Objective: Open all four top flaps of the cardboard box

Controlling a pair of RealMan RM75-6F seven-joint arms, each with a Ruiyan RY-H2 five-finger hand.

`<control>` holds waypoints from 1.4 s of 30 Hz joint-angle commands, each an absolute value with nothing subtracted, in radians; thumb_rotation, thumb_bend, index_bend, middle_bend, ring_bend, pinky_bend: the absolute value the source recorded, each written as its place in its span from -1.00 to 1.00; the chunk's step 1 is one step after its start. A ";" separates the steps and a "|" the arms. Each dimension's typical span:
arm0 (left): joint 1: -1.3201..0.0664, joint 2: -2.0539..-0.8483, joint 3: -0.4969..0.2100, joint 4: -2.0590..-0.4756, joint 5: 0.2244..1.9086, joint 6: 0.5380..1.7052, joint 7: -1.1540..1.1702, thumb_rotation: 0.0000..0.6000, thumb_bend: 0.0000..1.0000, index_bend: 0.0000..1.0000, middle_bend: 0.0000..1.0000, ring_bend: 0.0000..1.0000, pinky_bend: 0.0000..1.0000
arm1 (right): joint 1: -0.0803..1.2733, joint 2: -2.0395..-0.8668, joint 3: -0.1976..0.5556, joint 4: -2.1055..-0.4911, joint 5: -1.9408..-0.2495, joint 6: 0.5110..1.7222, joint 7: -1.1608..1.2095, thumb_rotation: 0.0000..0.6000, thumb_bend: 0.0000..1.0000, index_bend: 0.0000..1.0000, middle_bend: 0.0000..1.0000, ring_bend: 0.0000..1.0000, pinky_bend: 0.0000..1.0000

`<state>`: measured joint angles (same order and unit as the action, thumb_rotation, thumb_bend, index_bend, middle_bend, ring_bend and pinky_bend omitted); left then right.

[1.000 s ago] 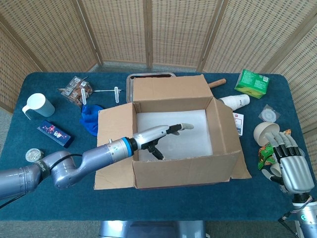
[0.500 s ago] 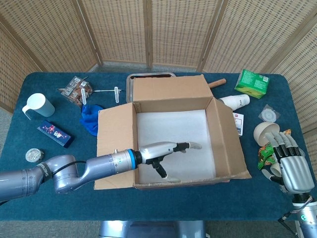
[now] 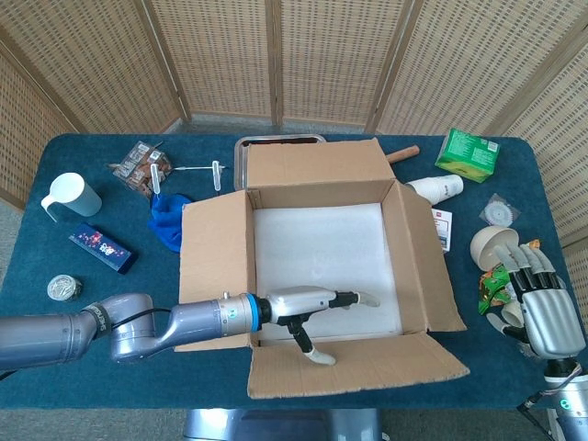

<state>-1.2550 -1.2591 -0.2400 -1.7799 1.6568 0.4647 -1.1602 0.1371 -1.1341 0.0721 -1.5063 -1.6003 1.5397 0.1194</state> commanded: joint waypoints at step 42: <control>-0.946 -1.034 -0.134 -1.902 1.301 0.997 -0.069 1.00 -0.96 -1.00 -1.00 -1.00 -1.00 | 0.122 -1.155 0.096 -1.522 -1.557 1.559 0.050 1.00 -1.00 -1.00 -1.00 -1.00 -1.00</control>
